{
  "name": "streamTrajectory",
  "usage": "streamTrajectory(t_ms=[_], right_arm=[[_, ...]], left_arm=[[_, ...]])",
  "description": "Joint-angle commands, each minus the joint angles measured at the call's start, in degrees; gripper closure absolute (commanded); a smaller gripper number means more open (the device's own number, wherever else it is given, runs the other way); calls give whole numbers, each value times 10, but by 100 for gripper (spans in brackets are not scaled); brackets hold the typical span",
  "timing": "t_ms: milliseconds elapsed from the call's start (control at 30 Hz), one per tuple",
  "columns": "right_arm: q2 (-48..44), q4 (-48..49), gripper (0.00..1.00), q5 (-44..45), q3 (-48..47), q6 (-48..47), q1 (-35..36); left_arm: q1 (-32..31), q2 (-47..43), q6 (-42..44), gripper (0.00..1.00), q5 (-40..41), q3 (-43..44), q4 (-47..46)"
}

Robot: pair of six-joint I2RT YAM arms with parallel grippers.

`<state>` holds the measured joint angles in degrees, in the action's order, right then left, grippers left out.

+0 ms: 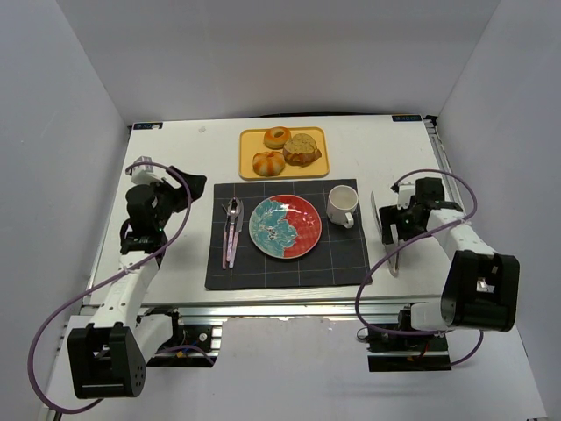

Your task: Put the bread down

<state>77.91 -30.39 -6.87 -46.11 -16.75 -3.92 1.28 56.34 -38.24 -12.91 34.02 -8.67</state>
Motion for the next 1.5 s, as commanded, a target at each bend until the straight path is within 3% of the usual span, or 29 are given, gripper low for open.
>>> streamTrajectory(t_ms=[0,400,567,700,800,933,1100,1233,1400,1467], right_arm=[[19,41,11,12,4,31,15],[102,123,13,87,22,72,37],[124,136,25,78,22,95,38],[134,140,46,64,22,94,37],[123,140,76,48,23,82,37],[72,142,93,40,6,41,37],[2,107,92,-73,-86,-79,34],[2,109,76,-145,-150,-115,37],[68,88,65,-173,-274,-110,37],[85,90,61,-179,-304,-113,68]], left_arm=[[-4,-5,-5,5,3,-15,-12],[-3,-5,-2,5,12,-24,-4],[-4,-5,-6,5,15,-26,-6],[-3,-4,-8,5,15,-27,-9],[-3,-2,-7,5,13,-26,-7],[-4,-1,-7,5,10,-25,-7],[-3,11,-10,5,0,-22,-14],[-4,17,-10,5,-5,-19,-19],[-4,16,-11,5,-3,-15,-17],[-4,13,-11,5,-3,-14,-16]])
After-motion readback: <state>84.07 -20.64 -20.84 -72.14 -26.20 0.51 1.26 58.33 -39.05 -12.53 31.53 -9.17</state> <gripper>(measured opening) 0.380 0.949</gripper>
